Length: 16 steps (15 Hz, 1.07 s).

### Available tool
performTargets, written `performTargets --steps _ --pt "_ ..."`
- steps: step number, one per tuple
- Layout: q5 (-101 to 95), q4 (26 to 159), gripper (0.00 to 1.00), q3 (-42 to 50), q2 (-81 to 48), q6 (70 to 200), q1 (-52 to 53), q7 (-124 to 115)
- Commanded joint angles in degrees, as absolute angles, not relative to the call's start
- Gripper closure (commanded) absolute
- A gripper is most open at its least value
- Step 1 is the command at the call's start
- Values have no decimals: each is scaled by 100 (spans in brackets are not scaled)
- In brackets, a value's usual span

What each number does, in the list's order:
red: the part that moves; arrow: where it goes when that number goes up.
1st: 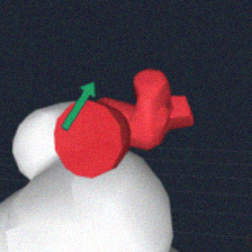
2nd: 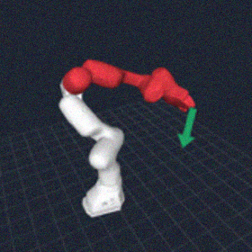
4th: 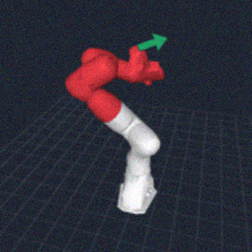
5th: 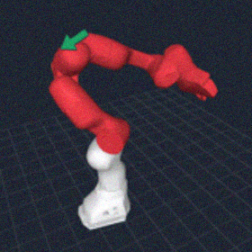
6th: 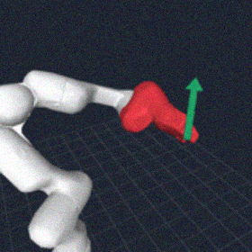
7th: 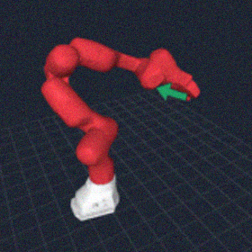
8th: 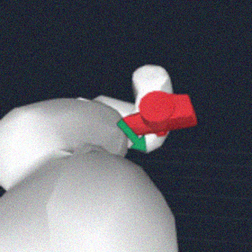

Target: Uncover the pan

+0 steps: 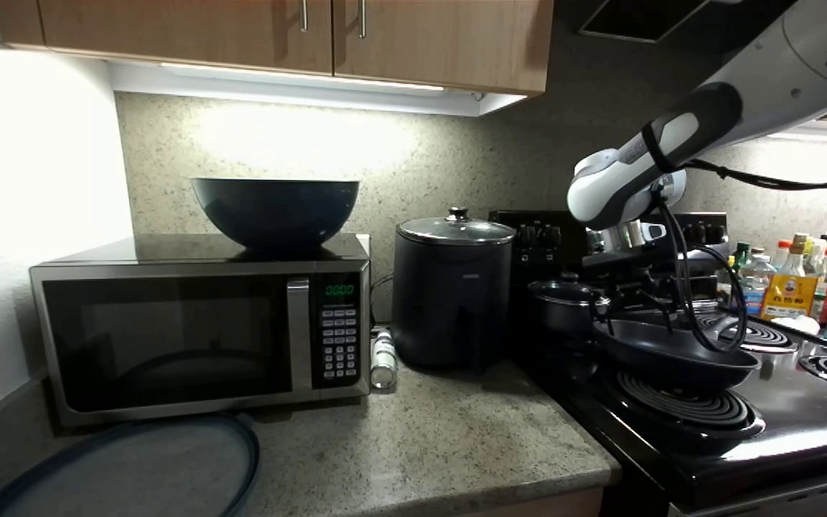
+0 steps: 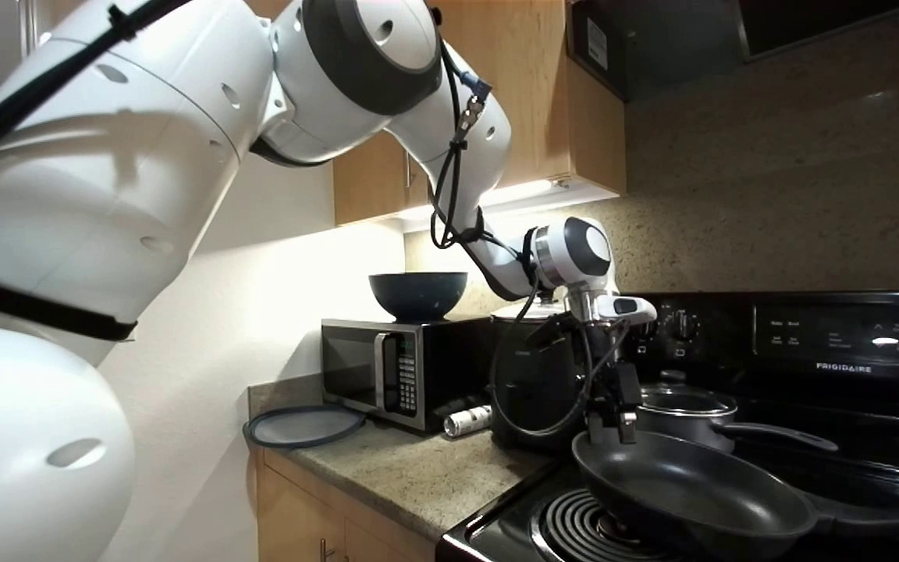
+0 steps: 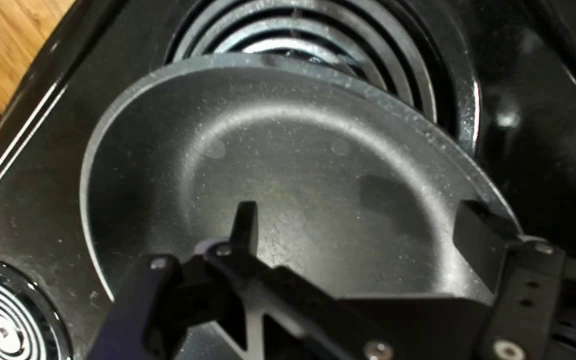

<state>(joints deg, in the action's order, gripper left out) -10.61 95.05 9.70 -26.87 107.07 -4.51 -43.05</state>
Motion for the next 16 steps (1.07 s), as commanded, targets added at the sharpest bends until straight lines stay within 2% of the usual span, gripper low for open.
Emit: performTargets --steps 1,9,16 --pt "-1028 9424 0 1036 -2771 10711 -395 -4200" --pt "-1678 10311 0 1253 -1455 11327 -71 -5483" --pt "-1610 10524 0 846 -1394 11729 -173 -4226"
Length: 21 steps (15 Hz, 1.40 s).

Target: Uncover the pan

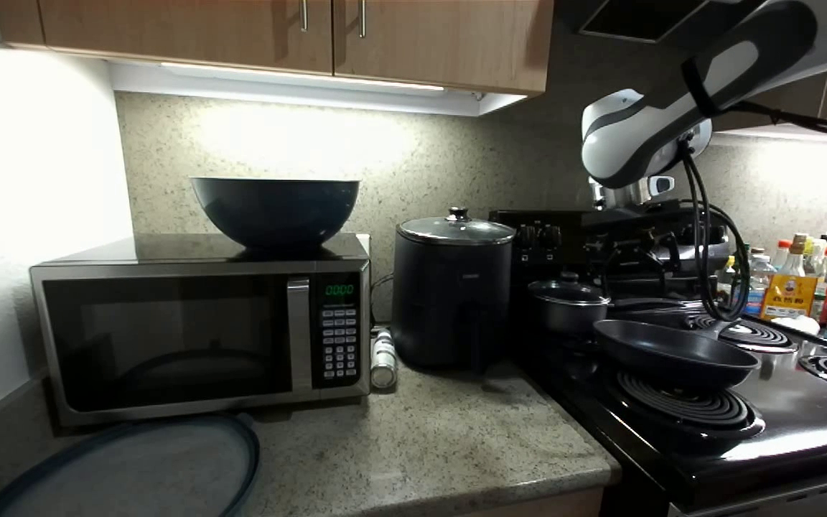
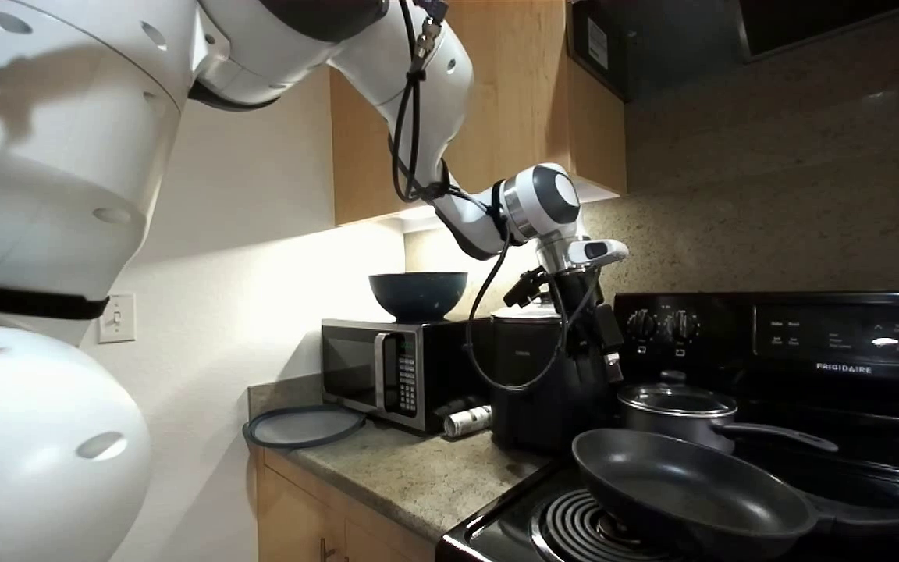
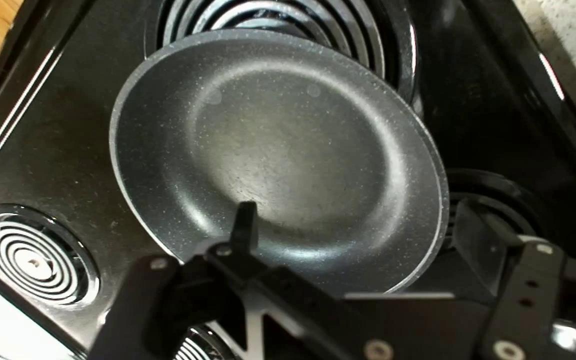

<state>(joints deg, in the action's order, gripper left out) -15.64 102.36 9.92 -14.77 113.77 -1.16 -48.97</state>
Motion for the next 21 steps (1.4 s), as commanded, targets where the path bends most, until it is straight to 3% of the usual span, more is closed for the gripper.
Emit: performTargets --steps 1,5,20,21 --pt "-1583 10560 0 812 -1424 11827 -186 -3983" --pt "-1428 10480 0 724 -1724 11643 -186 -2967" --pt "-1222 9979 0 768 -2599 11362 -37 -3091" --pt "-1237 9932 25 774 -2641 11323 -20 -3102"
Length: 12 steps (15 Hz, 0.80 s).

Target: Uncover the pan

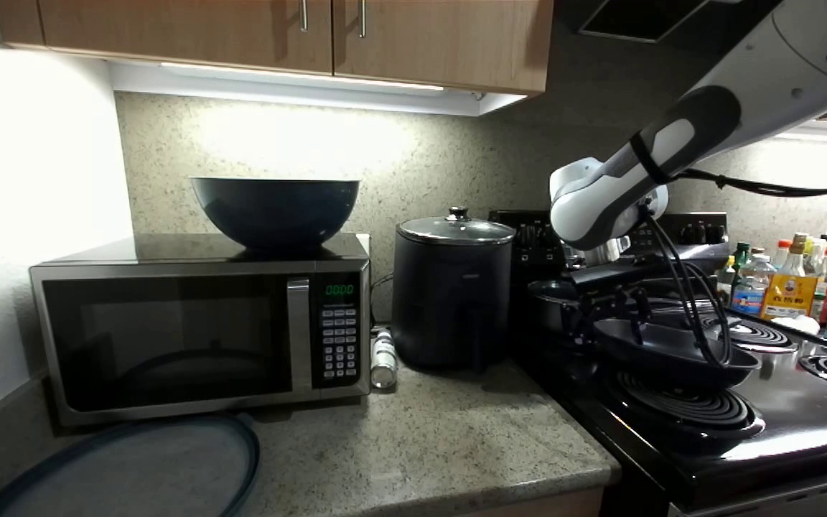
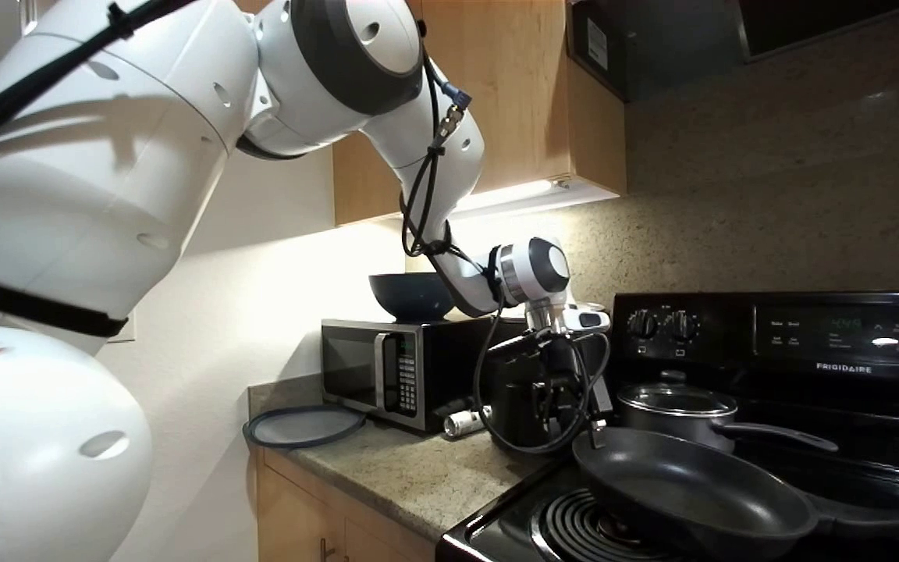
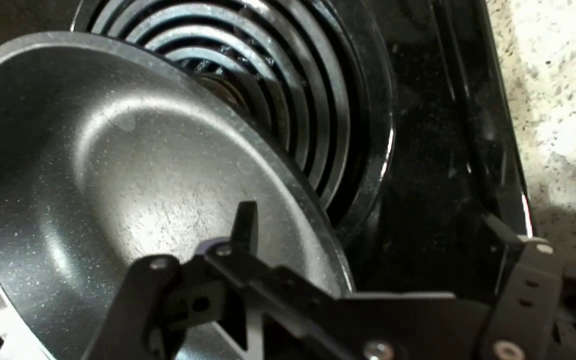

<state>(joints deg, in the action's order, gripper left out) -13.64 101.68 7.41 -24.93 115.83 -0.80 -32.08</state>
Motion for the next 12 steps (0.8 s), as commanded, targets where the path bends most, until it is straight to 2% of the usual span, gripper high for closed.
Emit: performTargets --steps 1,11,12 --pt "-1244 9880 26 776 -2676 11273 -7 -3096" --pt "-1221 9669 92 778 -2708 11129 -15 -2981" --pt "-1216 9686 93 780 -2689 11150 -27 -2962"
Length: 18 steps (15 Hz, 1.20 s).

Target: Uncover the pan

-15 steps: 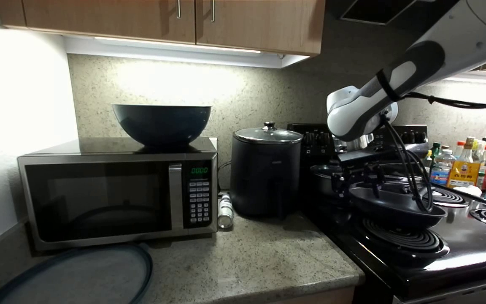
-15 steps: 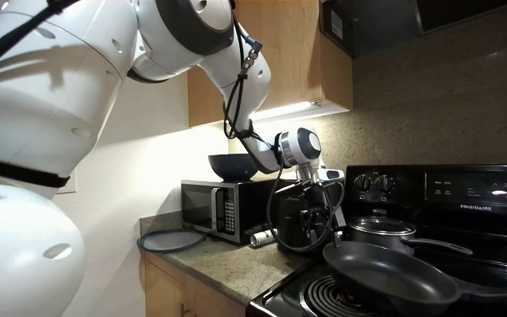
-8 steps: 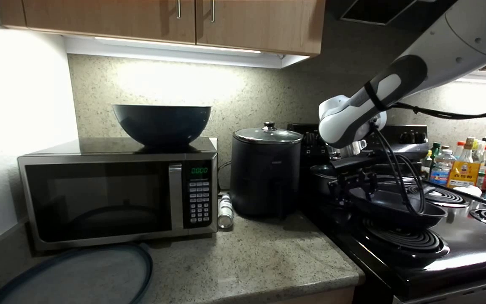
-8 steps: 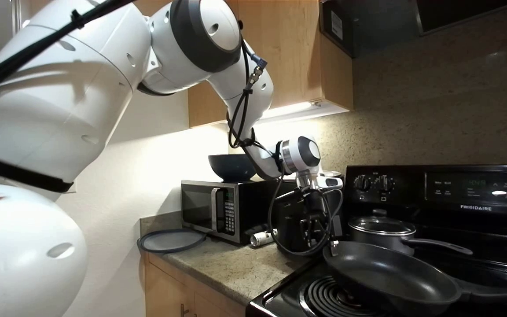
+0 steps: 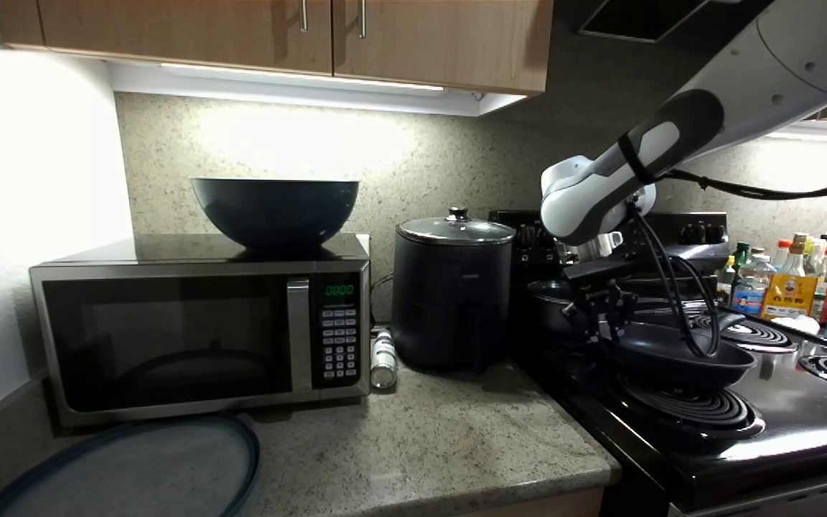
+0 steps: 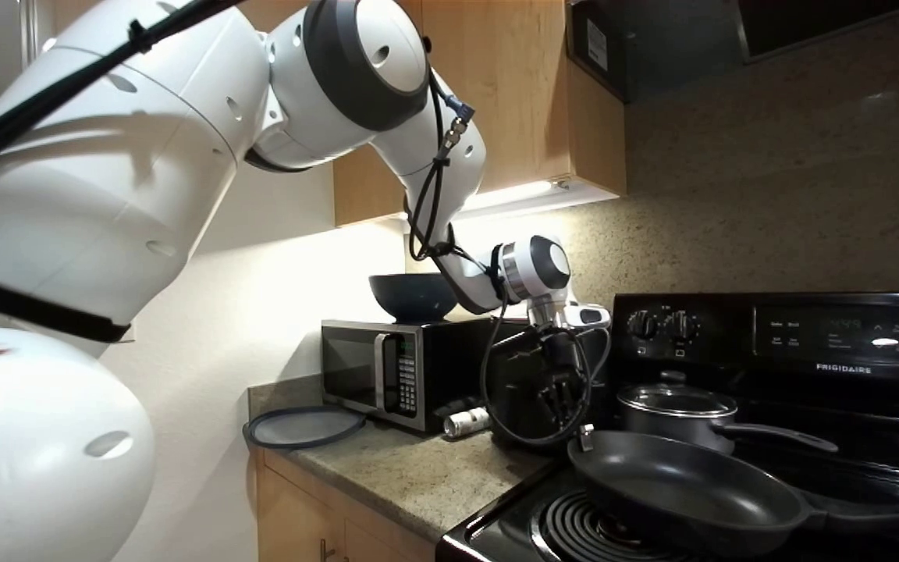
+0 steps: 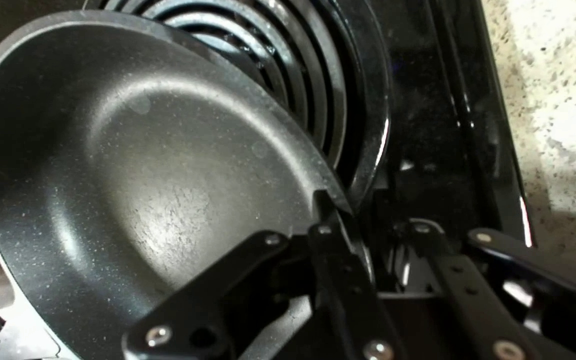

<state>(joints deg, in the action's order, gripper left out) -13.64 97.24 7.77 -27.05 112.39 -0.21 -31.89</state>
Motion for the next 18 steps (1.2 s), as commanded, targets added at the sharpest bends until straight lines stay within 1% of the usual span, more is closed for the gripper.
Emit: performTargets --steps 1,3,7,15,18 --pt "-1228 9710 96 793 -2671 11195 -31 -2976" --pt "-1197 9680 92 792 -2681 11163 -36 -2925" --pt "-1271 9627 93 771 -2706 11041 46 -2878" --pt "-2420 9799 93 701 -2375 11112 911 -3114" --pt "-2570 9754 94 588 -2349 10961 1094 -2995"
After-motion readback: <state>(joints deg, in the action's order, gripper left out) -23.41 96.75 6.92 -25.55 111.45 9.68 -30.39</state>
